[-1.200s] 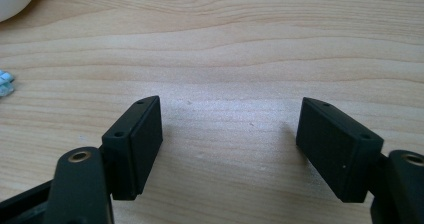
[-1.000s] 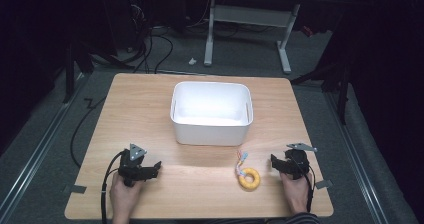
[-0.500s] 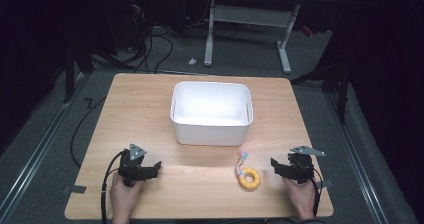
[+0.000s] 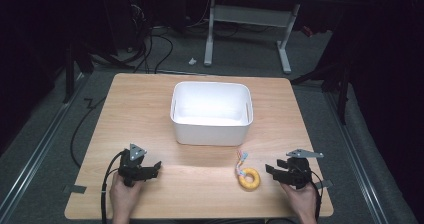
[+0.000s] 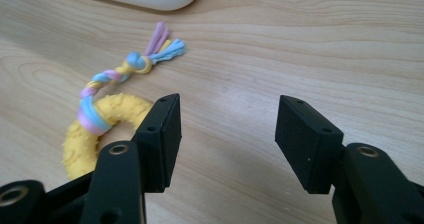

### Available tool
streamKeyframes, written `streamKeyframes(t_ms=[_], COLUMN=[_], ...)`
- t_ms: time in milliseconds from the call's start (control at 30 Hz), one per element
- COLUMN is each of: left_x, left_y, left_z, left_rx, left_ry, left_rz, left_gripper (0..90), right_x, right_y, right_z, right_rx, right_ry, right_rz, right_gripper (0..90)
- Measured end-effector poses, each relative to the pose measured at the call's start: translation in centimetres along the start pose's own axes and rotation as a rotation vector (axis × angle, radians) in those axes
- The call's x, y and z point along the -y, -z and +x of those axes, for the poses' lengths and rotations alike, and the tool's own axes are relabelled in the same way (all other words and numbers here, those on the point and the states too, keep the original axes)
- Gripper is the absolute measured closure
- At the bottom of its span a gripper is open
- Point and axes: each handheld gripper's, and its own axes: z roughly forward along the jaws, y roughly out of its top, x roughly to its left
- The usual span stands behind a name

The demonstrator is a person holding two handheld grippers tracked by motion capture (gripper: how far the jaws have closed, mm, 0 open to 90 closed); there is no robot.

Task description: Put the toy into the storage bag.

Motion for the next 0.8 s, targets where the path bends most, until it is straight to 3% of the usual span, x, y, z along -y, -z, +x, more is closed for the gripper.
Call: streamKeyframes(t_ms=[467, 800], left_x=[0.0, 0.0], left_y=[0.0, 0.0], left_z=[0.0, 0.0], left_rx=[-0.001, -0.001], left_ry=[-0.001, -0.001], left_rz=[0.0, 0.0], left_gripper=[15.2, 15.1], right_x=[-1.1, -1.5], right_y=[-0.4, -1.3], right_z=[2.5, 3.7], right_rx=[-0.023, -0.03], right_ry=[0.107, 0.135], right_rz=[0.075, 0.143], right_gripper=[43.9, 45.8])
